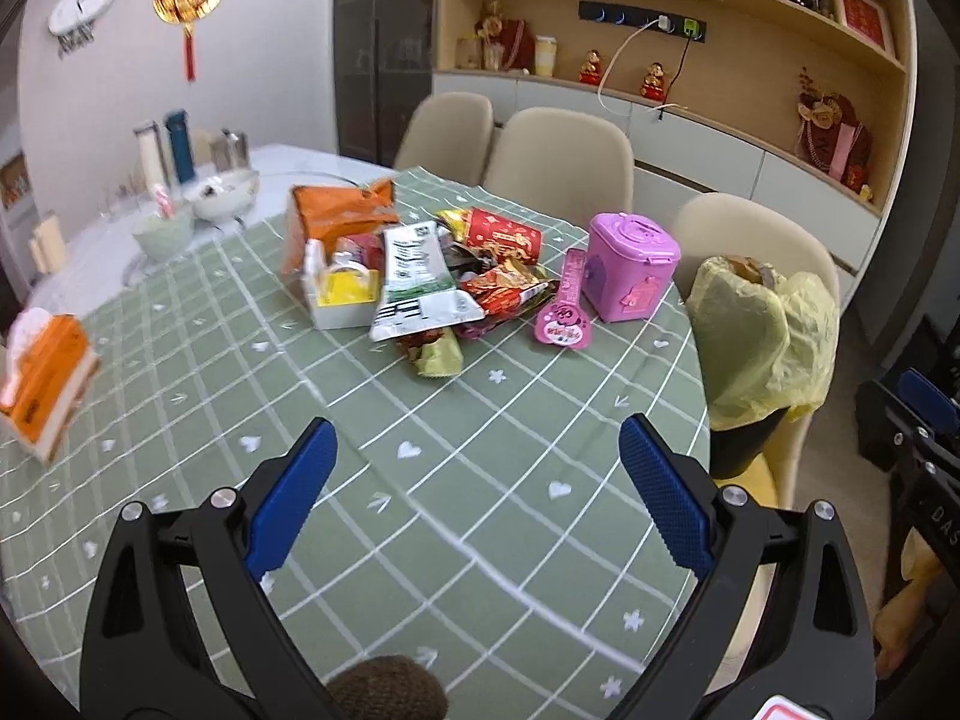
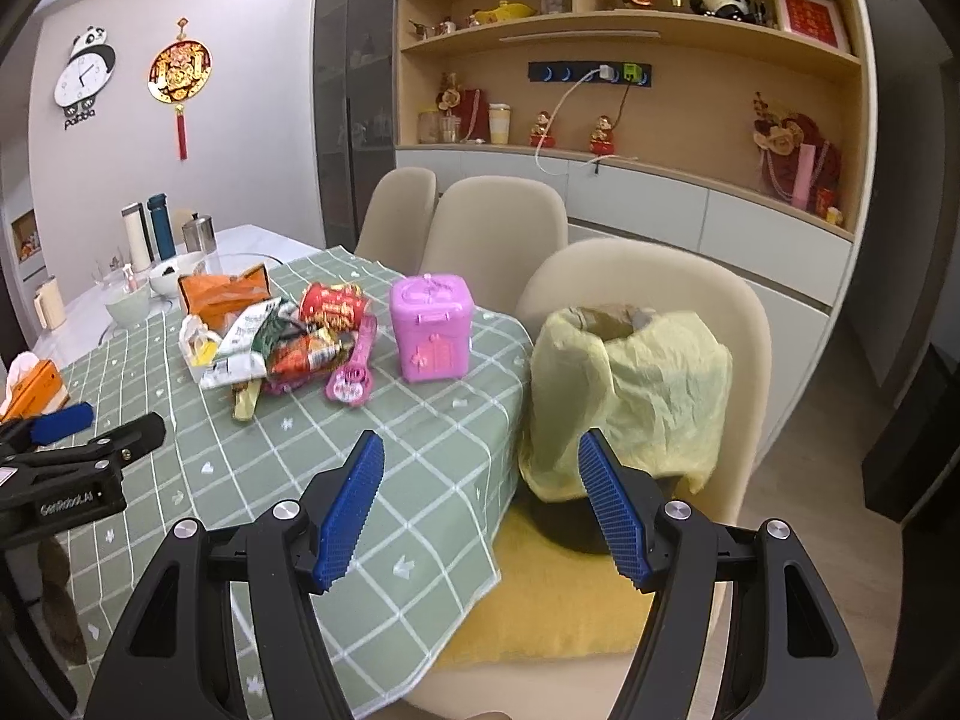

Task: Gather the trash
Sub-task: 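Grasp the orange snack bag with the left tool while the right tool grasps the white milk carton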

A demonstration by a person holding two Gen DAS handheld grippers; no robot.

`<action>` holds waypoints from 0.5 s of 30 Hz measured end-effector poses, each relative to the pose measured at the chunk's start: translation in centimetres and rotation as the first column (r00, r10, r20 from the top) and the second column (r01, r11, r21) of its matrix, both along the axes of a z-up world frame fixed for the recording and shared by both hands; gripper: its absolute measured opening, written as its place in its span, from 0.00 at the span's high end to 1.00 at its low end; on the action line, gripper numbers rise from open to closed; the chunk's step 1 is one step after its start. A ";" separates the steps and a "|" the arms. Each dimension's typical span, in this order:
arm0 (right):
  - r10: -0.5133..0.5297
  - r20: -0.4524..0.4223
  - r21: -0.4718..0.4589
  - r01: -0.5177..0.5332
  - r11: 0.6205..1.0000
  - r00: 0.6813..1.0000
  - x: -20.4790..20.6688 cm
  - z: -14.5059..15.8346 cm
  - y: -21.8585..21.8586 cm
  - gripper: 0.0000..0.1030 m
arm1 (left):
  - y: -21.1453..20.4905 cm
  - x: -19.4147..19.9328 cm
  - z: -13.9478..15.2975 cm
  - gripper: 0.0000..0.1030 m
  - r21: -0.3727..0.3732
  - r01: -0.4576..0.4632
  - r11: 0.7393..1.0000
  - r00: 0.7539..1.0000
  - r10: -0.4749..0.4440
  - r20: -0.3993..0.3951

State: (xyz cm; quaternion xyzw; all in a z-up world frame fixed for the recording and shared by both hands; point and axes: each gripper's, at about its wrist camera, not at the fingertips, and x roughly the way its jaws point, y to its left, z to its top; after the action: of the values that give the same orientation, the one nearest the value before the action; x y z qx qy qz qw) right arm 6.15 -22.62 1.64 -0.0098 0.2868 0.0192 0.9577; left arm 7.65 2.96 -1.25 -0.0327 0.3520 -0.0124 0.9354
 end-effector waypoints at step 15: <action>0.205 0.020 0.000 -0.205 0.979 0.979 13.6 1.6 -3.2 0.38 | 8.2 12.6 2.1 0.12 -0.011 -0.176 0.984 0.982 0.176 0.066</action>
State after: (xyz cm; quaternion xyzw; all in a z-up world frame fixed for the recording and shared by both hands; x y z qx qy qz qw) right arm 19.74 -25.79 3.22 -0.0383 0.2747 0.1180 0.9535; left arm 20.24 11.14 0.84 -0.0657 0.3162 0.0682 0.9440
